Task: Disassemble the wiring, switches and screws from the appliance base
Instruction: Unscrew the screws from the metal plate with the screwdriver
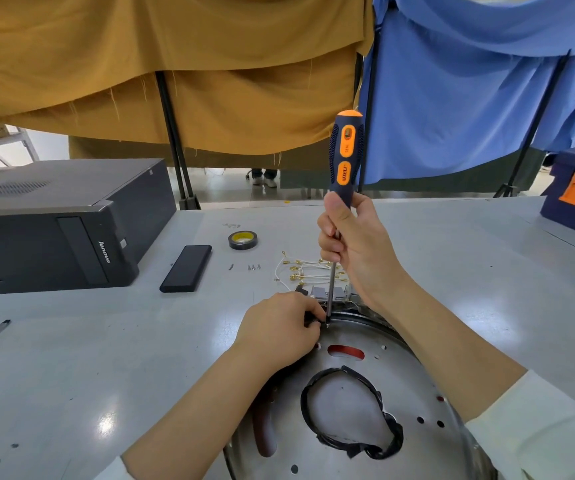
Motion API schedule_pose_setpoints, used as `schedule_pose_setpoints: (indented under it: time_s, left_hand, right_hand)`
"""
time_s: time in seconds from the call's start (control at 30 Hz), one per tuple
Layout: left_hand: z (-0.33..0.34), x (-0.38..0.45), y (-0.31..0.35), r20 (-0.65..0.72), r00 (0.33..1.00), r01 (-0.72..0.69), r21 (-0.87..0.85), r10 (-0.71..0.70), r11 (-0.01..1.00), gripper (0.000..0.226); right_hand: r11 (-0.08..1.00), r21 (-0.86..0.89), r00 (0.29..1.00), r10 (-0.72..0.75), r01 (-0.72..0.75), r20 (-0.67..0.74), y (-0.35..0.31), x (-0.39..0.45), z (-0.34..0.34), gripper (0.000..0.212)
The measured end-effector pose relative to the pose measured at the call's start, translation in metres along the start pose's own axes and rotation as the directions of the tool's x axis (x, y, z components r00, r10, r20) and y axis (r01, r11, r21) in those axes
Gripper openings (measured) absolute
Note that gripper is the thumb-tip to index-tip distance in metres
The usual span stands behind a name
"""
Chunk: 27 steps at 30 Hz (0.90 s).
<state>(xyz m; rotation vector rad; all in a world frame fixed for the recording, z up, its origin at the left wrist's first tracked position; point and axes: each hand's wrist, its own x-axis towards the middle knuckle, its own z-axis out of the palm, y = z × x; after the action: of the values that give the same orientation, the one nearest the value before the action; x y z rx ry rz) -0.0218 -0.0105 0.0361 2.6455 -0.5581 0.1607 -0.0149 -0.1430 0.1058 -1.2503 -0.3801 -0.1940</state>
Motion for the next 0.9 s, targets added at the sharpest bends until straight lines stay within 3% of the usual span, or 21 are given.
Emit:
schedule_pose_setpoints:
  time_s: [0.17, 0.3, 0.43, 0.57, 0.73, 0.9]
  left_hand:
    - [0.0011, 0.0007, -0.0005, -0.002, 1.000, 0.000, -0.004, 0.000, 1.000, 0.022]
    - [0.0010, 0.0011, -0.0003, 0.001, 1.000, 0.005, -0.005, -0.005, 1.000, 0.022]
    - [0.0007, 0.0011, -0.0004, -0.001, 1.000, 0.000, -0.002, 0.000, 1.000, 0.022]
    - [0.0017, 0.0014, -0.0008, 0.004, 1.000, 0.005, -0.001, -0.005, 1.000, 0.021]
    - [0.0027, 0.0017, -0.0009, 0.012, 1.000, 0.021, -0.005, -0.021, 1.000, 0.019]
    - [0.0031, 0.0014, -0.0002, -0.008, 1.000, 0.013, 0.002, -0.013, 1.000, 0.021]
  right_hand:
    - [0.999, 0.008, 0.999, -0.050, 0.050, 0.014, 0.0021, -0.0008, -0.0030, 0.036]
    - [0.995, 0.096, 0.999, -0.007, 0.002, 0.051, -0.0001, 0.0003, -0.0020, 0.051]
    - [1.000, -0.008, 0.999, -0.026, 0.026, -0.031, -0.0002, 0.0006, -0.0008, 0.044]
    - [0.997, -0.046, 0.998, -0.065, 0.064, -0.019, 0.0034, -0.0020, -0.0019, 0.026]
    - [0.996, 0.086, 1.000, -0.008, 0.007, 0.008, 0.0023, -0.0006, -0.0011, 0.037]
    - [0.999, -0.023, 0.996, -0.038, 0.036, -0.079, 0.0031, -0.0007, -0.0003, 0.038]
